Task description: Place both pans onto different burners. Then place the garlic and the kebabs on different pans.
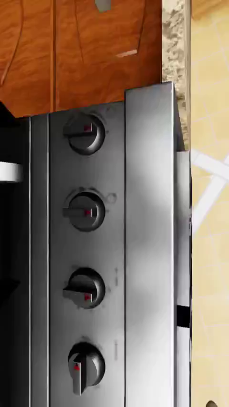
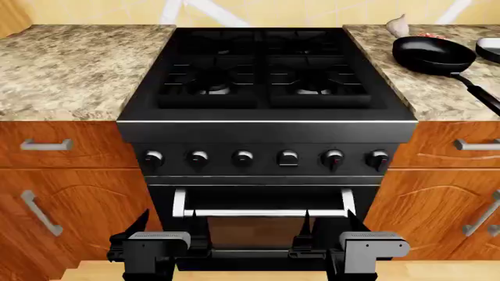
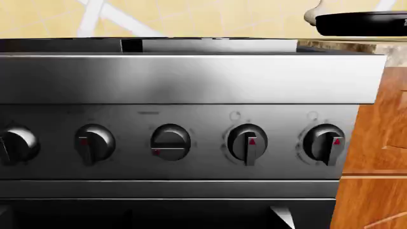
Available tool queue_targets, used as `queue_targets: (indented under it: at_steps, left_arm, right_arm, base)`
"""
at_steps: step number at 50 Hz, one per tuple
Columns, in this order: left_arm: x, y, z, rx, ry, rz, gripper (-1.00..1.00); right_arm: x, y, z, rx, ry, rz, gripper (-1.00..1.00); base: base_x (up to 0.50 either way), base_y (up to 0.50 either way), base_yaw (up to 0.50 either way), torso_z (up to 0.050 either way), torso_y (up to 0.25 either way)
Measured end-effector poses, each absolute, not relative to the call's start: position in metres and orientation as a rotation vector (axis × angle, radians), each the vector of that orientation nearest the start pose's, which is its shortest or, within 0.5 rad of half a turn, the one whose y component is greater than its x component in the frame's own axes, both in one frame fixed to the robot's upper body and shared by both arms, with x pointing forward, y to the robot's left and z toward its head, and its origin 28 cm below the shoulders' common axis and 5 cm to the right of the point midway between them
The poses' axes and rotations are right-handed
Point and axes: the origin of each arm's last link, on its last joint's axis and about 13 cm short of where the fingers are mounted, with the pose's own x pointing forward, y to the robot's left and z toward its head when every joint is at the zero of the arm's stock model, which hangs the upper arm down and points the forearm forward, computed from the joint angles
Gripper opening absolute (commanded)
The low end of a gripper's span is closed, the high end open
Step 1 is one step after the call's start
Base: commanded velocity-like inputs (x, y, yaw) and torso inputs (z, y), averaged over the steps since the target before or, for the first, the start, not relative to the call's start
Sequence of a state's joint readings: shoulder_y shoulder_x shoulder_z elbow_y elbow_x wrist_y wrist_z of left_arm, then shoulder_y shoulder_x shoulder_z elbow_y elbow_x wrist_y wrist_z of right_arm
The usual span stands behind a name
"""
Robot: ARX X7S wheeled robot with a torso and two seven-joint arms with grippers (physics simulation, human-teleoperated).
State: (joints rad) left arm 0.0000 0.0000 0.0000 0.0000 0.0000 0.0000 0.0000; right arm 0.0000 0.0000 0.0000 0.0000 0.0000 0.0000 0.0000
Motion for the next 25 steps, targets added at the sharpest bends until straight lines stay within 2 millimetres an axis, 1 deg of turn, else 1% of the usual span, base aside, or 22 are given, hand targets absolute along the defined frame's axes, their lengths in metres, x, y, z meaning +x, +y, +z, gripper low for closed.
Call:
queue_targets:
  at_steps: [3,13,21,25]
  left_arm:
    - [0.211,0.205,0.012,0.004,0.004,0.002,1.00]
    - [0.217,0.208,0.008,0.042,0.026,0.029,1.00]
    - [0.216,0.209,0.011,0.061,0.025,0.048,1.00]
    - [0.215,0.209,0.017,0.074,0.019,0.055,1.00]
  right_arm:
    - [0.211,-0.096,0.012,0.001,0.000,0.000,1.00]
    - [0.218,-0.095,0.005,0.026,0.020,0.007,1.00]
    - [0.219,-0.097,0.009,0.049,0.038,-0.004,1.00]
    - [0.221,-0.099,0.013,0.047,0.050,-0.004,1.00]
  base:
    - [0.00,0.00,0.00,0.009,0.000]
    - [0.00,0.00,0.00,0.050,0.000]
    - [0.00,0.00,0.00,0.050,0.000]
    - [0.00,0.00,0.00,0.050,0.000]
